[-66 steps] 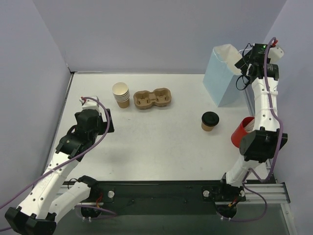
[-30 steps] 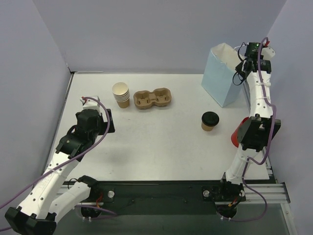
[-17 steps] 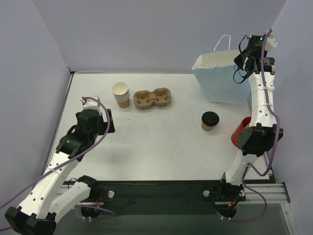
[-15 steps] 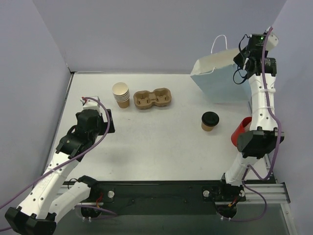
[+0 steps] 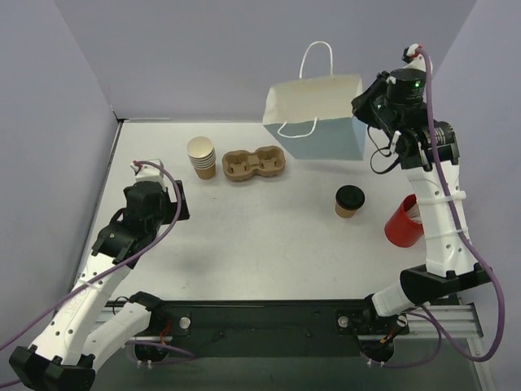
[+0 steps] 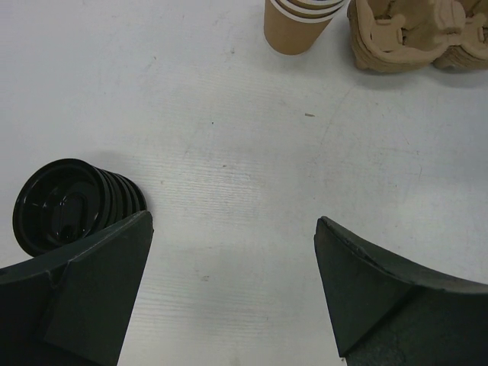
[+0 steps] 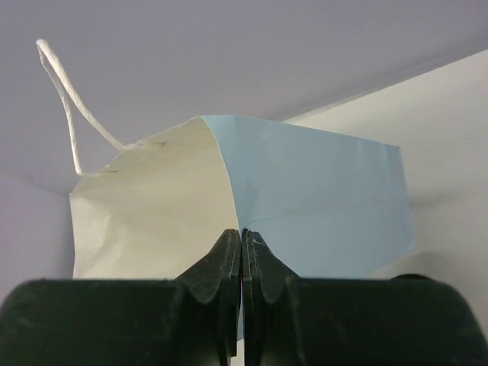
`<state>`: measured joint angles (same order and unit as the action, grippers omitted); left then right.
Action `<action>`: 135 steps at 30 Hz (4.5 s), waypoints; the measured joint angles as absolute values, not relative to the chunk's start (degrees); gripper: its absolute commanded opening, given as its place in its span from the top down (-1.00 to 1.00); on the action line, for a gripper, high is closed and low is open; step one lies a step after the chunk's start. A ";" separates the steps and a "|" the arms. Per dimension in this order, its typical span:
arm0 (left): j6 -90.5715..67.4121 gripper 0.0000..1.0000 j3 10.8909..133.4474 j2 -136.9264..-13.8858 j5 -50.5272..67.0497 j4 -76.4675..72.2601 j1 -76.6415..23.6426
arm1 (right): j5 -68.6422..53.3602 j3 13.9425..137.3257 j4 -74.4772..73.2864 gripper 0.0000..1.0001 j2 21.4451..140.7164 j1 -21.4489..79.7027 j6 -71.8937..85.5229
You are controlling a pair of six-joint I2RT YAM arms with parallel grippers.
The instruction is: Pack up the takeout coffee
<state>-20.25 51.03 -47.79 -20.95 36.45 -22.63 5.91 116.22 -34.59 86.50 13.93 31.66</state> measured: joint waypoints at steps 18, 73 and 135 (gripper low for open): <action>-20.29 -0.94 51.00 -46.87 -21.21 36.40 -20.78 | -2.92 66.81 -23.27 0.99 67.59 29.04 44.86; -23.42 1.00 67.00 -58.15 -7.27 45.15 -22.74 | 2.26 97.56 -22.79 -0.34 92.38 31.59 30.13; -16.71 1.00 68.16 -45.91 -7.60 55.96 -22.65 | 11.53 124.86 -18.26 0.20 140.05 35.31 28.71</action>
